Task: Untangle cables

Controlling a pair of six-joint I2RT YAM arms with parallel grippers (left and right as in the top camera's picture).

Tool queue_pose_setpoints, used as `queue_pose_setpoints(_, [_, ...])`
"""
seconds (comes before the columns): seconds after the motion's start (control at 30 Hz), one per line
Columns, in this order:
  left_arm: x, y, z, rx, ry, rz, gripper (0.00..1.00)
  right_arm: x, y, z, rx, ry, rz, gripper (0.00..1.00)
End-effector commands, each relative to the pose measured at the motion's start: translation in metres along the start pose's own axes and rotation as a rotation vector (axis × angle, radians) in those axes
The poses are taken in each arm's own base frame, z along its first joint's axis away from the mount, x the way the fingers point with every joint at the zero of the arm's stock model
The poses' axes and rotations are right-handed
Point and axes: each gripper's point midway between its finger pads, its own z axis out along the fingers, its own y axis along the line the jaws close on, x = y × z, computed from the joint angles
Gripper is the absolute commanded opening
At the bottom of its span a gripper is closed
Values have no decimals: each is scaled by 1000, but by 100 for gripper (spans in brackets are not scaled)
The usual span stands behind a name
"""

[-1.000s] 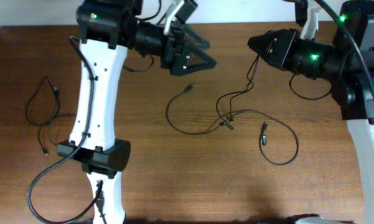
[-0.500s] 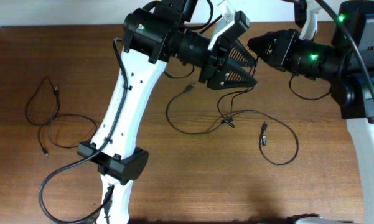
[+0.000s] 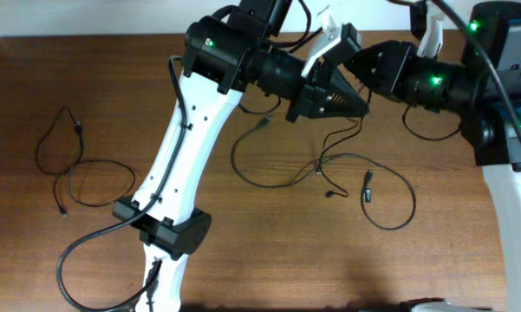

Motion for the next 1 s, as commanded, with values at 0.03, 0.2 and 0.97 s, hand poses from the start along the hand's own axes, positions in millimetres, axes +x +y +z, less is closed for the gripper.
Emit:
queue_pose_setpoints(0.03, [34, 85, -33, -501, 135, -290, 0, -6, -44, -5, 236, -53, -9, 52])
queue_pose_setpoints(0.2, [14, 95, -128, -1013, 114, -235, 0, 13, -77, -4, 373, 25, 16, 63])
queue_pose_setpoints(0.97, [199, 40, -519, -1989, -276, -1157, 99, 34, -98, 3, 427, 147, 14, 64])
